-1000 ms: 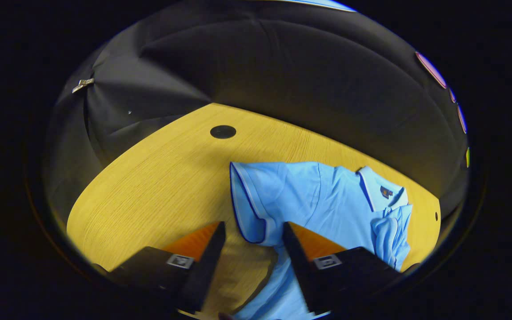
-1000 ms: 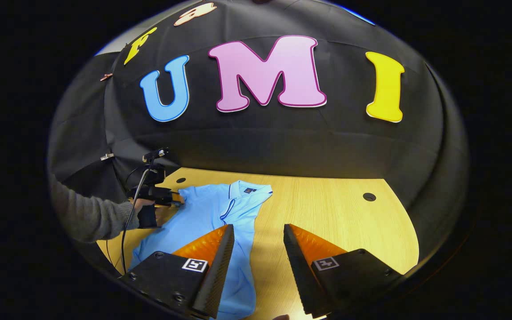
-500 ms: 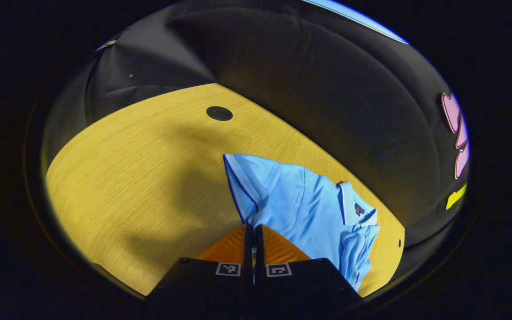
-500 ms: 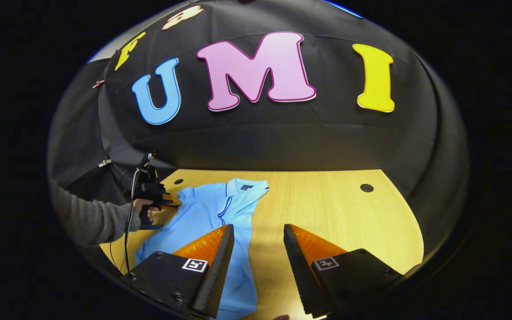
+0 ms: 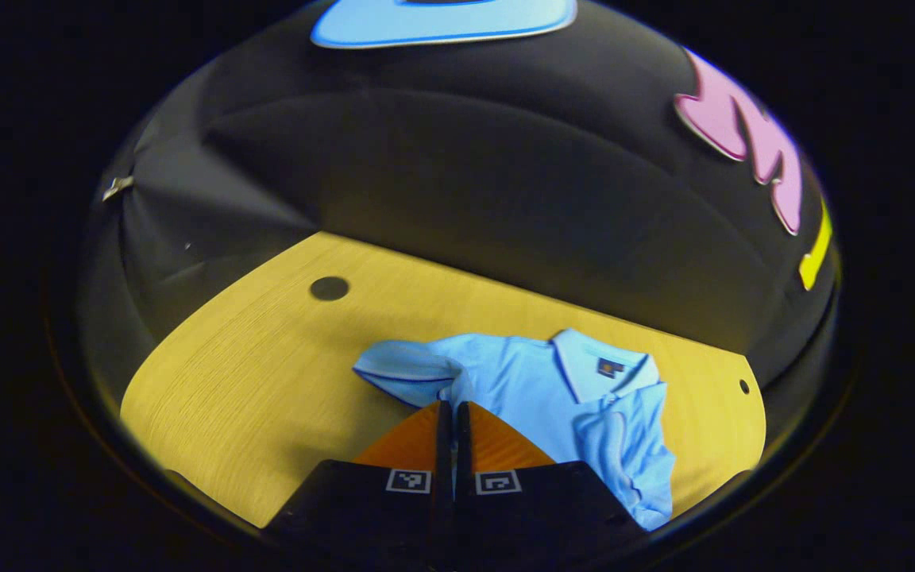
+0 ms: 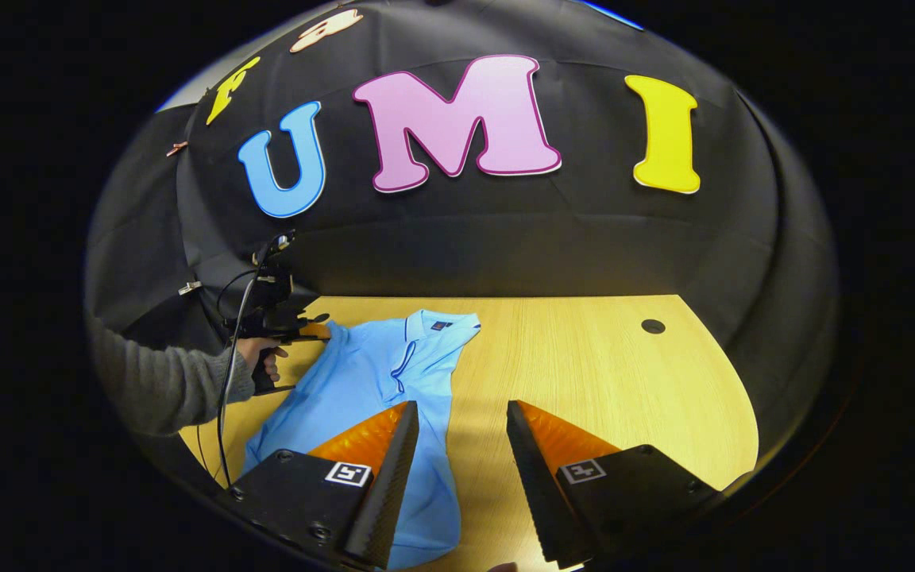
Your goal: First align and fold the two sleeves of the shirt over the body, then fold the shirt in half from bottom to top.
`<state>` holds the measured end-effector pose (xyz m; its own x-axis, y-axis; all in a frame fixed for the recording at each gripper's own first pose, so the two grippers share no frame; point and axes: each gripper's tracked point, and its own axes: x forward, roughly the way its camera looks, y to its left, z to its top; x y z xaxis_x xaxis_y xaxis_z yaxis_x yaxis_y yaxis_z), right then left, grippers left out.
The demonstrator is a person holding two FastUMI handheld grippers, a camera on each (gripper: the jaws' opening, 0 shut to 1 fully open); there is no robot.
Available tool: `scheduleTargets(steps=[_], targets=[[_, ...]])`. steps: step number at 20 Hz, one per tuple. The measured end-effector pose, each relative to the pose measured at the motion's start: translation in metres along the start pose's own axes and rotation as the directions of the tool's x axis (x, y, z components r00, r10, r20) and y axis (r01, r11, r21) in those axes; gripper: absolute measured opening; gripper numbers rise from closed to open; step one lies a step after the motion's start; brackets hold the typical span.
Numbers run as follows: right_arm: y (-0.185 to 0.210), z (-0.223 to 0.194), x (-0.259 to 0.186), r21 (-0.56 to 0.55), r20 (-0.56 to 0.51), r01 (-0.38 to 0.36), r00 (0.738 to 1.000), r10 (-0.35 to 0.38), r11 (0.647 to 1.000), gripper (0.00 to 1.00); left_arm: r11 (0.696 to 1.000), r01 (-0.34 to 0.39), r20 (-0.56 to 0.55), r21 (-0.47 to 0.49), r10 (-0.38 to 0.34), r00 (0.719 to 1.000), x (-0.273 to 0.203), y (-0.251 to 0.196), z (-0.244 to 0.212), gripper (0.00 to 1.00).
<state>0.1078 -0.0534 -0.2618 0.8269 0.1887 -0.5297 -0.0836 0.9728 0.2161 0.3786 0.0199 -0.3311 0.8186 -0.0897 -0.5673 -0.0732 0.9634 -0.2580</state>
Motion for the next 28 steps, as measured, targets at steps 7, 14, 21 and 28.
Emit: scheduleTargets(steps=[7, 14, 21, 28], targets=[[-0.013, -0.010, -0.008, 0.025, -0.015, 0.029, 0.999, -0.029, 0.999, 0.71, 0.928, 0.174, -0.039, 0.331, -0.171, 0.985, -0.020, -0.097, -0.041, 0.06], [-0.023, -0.020, -0.012, 0.040, -0.031, 0.055, 0.998, -0.054, 0.998, 0.73, 0.788, 0.272, -0.128, 0.552, -0.242, 0.962, -0.021, -0.148, -0.096, 0.06], [-0.017, -0.038, -0.015, 0.067, -0.042, 0.076, 0.996, -0.073, 0.995, 0.73, 0.717, 0.221, -0.143, 0.661, -0.170, 0.975, -0.009, -0.148, -0.115, 0.06], [-0.018, -0.043, -0.024, 0.078, -0.042, 0.097, 0.995, -0.094, 0.992, 0.73, 0.675, 0.226, -0.152, 0.703, -0.169, 0.974, -0.011, -0.156, -0.127, 0.47]])
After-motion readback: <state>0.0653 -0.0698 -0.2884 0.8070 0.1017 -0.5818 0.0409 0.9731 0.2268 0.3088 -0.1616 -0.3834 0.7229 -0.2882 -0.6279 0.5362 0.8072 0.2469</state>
